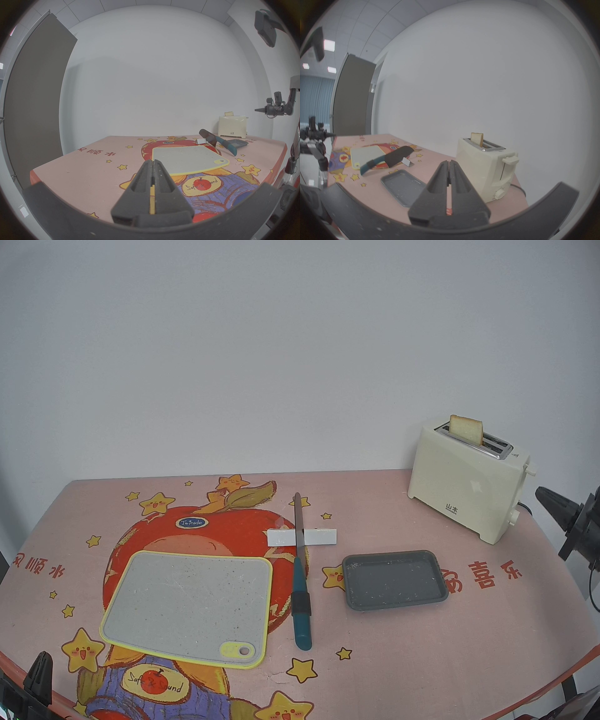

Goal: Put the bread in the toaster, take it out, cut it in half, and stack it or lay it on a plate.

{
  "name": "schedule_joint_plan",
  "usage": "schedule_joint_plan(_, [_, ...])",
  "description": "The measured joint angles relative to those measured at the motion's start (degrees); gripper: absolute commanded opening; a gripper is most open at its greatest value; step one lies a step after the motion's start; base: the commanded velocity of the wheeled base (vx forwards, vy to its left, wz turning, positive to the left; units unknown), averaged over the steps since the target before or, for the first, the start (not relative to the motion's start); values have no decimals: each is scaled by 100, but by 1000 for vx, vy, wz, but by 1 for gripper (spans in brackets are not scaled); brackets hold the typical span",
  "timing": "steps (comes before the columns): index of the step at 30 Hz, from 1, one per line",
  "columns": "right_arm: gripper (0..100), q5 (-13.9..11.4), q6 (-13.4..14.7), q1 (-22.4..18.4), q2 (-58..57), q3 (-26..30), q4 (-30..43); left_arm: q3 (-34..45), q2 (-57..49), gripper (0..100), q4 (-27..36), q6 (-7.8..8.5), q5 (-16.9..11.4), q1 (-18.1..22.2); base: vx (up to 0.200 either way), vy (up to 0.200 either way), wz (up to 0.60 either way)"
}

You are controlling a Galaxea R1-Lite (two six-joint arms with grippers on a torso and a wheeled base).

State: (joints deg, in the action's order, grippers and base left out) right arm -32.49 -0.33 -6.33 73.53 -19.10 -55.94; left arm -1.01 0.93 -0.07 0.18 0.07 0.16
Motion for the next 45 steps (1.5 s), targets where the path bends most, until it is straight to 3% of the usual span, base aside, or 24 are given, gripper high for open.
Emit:
schedule_joint_plan(1, [100, 0, 57, -9, 6, -123, 60, 0, 0, 0, 0, 0, 0, 0, 0, 0, 0])
schedule_joint_plan(6, [100, -11, 295, -100, 130, -1104, 772, 0, 0, 0, 0, 0, 0, 0, 0, 0, 0])
schedule_joint_plan(10, [100, -106, 380, -95, 262, -1852, 2000, 0, 0, 0, 0, -2, 0, 0, 0, 0, 0])
schedule_joint_plan(16, [100, -213, 399, 11, 571, -3327, 3668, 0, 0, 0, 0, 0, 0, 0, 0, 0, 0])
schedule_joint_plan(20, [100, -244, 301, 57, 979, -4127, 4183, 0, 0, 0, 0, 0, 0, 0, 0, 0, 0])
schedule_joint_plan(30, [100, -288, -590, 145, 2391, -4994, 4486, 0, 0, 0, 0, 0, 0, 0, 0, 0, 0])
schedule_joint_plan(45, [100, -154, -667, 110, 3608, -6061, 4453, 0, 0, 0, 0, -2, 0, 0, 0, 0, 0])
